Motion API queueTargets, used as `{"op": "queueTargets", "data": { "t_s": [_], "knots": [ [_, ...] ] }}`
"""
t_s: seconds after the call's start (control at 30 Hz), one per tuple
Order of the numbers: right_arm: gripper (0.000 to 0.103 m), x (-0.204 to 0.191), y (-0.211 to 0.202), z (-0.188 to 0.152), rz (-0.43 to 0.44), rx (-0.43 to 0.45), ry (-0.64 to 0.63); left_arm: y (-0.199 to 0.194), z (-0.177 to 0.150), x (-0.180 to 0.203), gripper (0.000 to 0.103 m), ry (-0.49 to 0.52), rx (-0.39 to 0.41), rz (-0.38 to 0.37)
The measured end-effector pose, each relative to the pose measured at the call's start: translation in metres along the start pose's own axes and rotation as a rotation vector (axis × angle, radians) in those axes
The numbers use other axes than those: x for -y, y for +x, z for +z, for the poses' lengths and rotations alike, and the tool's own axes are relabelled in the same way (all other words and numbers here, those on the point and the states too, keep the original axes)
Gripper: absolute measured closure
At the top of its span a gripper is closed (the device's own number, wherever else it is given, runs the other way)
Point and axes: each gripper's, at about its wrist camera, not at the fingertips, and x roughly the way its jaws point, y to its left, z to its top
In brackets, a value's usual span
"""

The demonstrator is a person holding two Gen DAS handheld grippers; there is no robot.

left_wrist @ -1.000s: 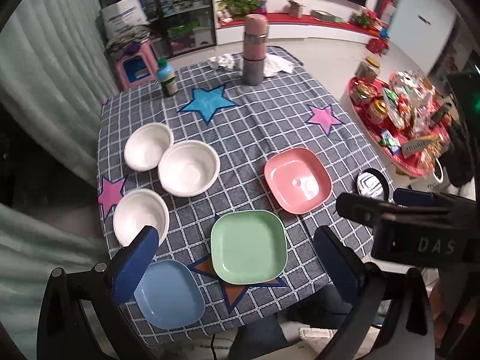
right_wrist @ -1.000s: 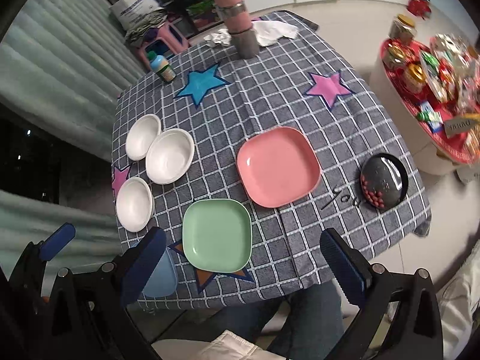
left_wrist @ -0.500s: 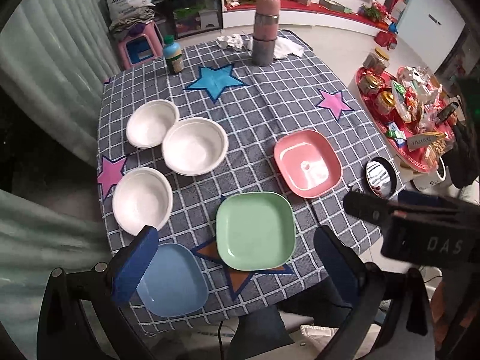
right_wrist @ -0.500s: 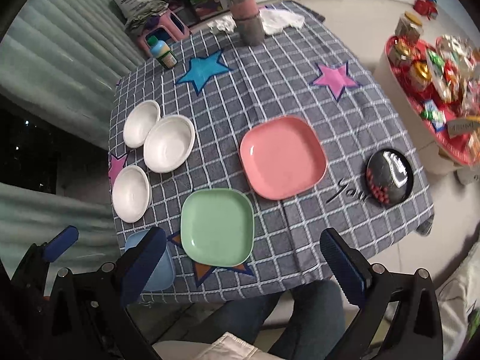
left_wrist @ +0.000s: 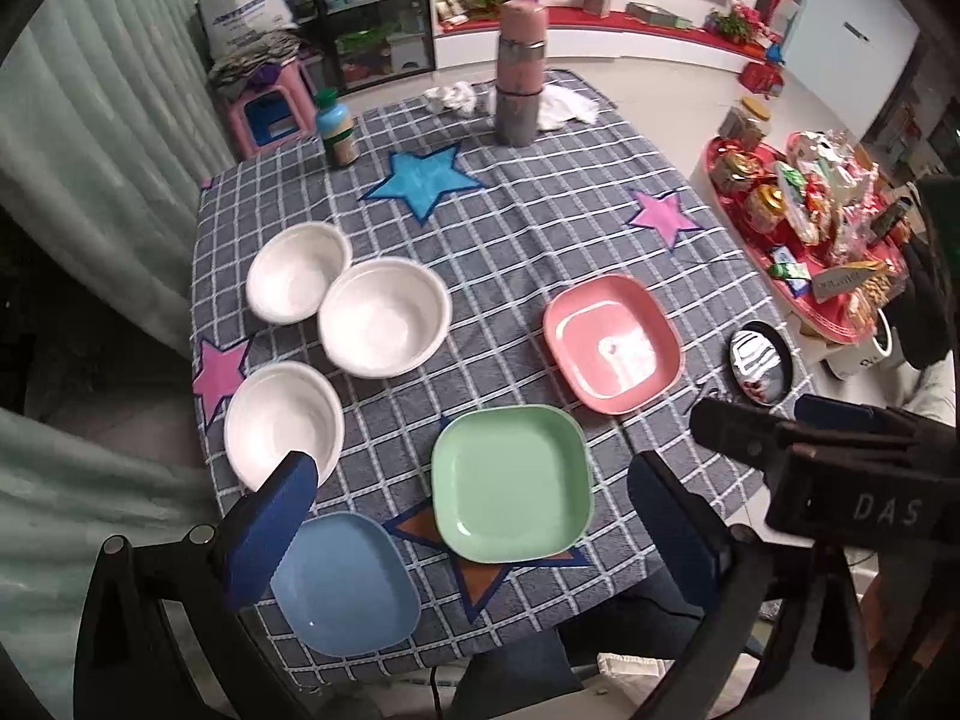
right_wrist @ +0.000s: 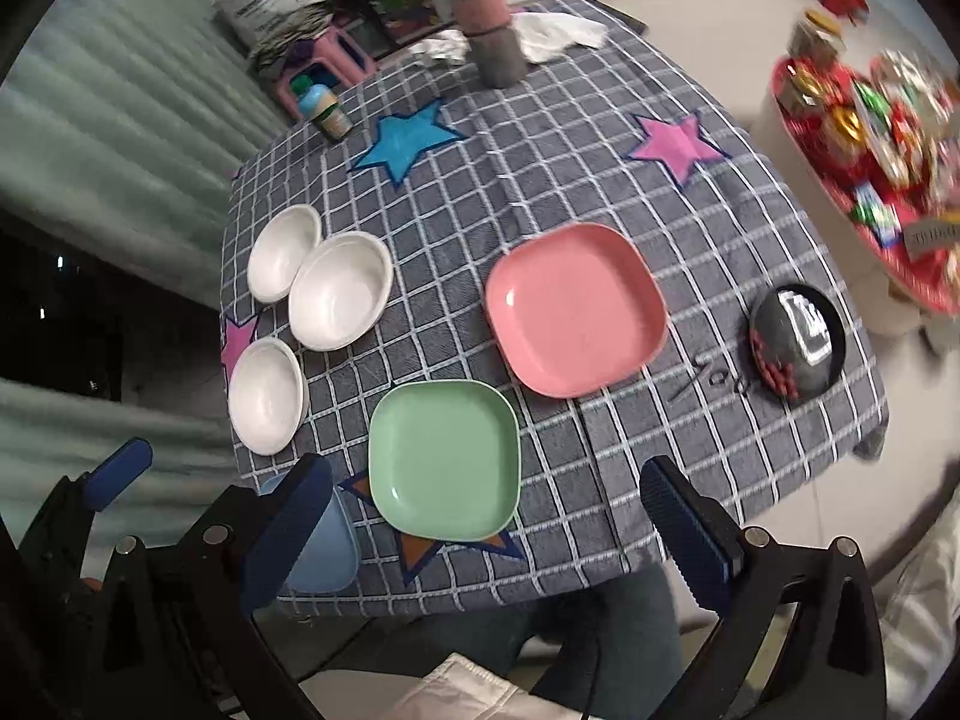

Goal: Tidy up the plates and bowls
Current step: 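Move the right gripper toward the green square plate's rim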

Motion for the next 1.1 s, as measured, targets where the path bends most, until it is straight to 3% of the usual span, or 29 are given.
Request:
{"op": "queueTargets", "data": {
  "t_s": [0.2,0.37,0.43,0.63,0.8,1.1],
  "knots": [
    [0.0,0.015,-0.023,0.007,-0.038,0.024,0.022,-0.004,-0.001,0.011,0.0,-0.024,-0.009,-0.047],
    [0.0,0.025,-0.008,0.007,-0.047,-0.043,-0.008,0.006,-0.012,-0.006,0.0,-0.15,-0.039,-0.015],
    [0.0,0.029,0.007,0.008,-0.049,-0.09,-0.03,0.013,-0.02,-0.016,0.0,-0.209,-0.072,0.022],
    [0.0,0.041,0.057,-0.001,-0.051,-0.228,-0.052,0.043,-0.048,-0.035,0.0,-0.274,-0.172,0.002],
    [0.0,0.046,0.11,-0.016,-0.068,-0.326,-0.048,0.056,-0.066,-0.045,0.0,-0.307,-0.204,0.012],
    [0.0,0.049,0.191,-0.001,-0.088,-0.368,-0.069,0.062,-0.086,-0.068,0.0,-0.309,-0.218,0.125]
  ]
}}
